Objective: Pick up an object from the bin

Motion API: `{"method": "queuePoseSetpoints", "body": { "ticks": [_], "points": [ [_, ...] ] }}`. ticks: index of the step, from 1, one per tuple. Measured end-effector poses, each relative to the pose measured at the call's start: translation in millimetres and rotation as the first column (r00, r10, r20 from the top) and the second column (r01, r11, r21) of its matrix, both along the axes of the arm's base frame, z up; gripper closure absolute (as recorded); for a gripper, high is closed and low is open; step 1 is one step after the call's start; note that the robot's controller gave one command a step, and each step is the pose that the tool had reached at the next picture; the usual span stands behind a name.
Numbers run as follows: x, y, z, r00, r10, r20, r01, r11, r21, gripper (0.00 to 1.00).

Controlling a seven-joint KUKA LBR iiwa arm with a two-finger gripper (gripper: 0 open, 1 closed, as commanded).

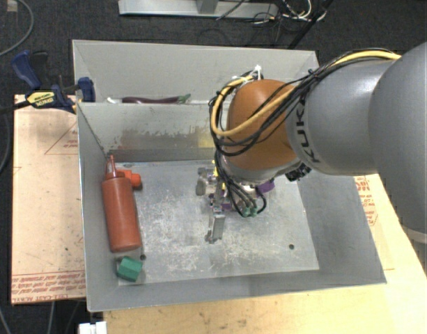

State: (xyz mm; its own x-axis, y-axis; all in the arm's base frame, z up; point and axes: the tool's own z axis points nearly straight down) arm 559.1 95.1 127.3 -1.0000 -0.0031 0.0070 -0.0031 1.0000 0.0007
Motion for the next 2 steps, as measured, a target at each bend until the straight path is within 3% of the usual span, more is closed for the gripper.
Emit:
{"method": "queuePoseSetpoints", "body": {
  "ticks": [1, 2],
  "points": [
    [1.5, 0, 5, 1.000, -0.002, 0.007, 0.002, 1.000, 0.001, 0.00],
    [3.5, -28, -2, 0.997, 0.079, 0.006, -0.079, 0.997, 0.003, 0.00]
  ]
}}
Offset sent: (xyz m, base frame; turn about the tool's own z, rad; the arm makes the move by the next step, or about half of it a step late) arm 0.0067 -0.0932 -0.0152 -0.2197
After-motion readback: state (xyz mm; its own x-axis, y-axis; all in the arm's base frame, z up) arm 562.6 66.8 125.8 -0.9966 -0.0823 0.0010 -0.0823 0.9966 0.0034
